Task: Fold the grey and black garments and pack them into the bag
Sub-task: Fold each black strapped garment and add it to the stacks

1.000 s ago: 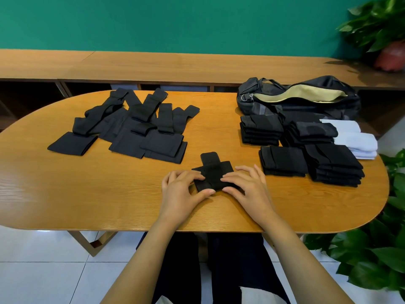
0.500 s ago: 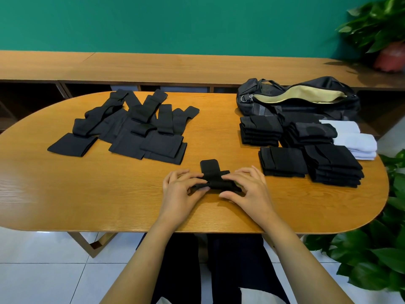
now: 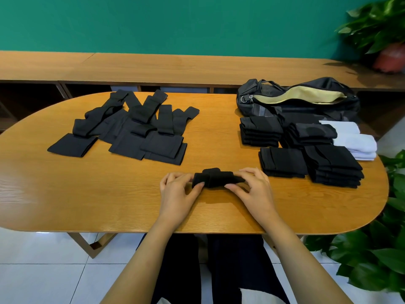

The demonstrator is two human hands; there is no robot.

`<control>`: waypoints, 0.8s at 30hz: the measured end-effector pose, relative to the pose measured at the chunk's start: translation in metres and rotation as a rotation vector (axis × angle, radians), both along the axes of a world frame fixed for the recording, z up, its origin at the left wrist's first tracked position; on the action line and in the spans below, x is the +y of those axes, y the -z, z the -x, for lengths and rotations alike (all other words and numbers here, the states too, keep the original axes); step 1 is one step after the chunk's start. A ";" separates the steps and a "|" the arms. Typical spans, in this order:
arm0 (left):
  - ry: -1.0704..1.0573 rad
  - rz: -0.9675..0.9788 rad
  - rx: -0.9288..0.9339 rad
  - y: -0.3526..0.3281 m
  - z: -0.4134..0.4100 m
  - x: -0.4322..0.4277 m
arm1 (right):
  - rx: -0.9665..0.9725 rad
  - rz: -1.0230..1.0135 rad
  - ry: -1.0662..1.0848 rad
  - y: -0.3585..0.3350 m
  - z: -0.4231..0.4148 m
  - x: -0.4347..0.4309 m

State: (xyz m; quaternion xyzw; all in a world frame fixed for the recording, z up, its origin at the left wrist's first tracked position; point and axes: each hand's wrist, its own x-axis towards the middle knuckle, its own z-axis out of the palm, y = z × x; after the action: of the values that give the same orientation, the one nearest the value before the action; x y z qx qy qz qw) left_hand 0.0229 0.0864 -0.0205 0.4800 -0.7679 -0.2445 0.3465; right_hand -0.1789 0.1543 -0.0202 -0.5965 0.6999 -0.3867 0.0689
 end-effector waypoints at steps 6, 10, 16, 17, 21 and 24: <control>-0.039 -0.017 0.041 0.001 0.000 -0.002 | 0.015 -0.079 0.044 0.002 0.001 -0.002; -0.048 -0.039 0.064 0.000 0.002 0.000 | -0.004 -0.094 0.097 0.003 0.000 -0.003; -0.035 0.091 -0.011 0.000 0.000 -0.001 | 0.178 -0.017 0.074 0.002 -0.005 -0.004; 0.003 0.090 -0.044 -0.001 0.000 -0.001 | 0.213 -0.022 0.065 0.002 -0.005 -0.004; 0.046 0.032 -0.169 0.001 0.002 -0.001 | 0.198 -0.033 0.048 0.002 -0.004 -0.003; 0.022 0.063 -0.180 0.003 0.002 -0.002 | 0.163 -0.021 0.017 0.001 -0.005 -0.003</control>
State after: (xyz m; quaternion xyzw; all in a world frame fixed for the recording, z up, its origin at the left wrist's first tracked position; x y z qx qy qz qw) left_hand 0.0206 0.0847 -0.0238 0.4807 -0.8084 -0.1798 0.2883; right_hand -0.1739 0.1516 -0.0216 -0.6192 0.7123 -0.3302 0.0145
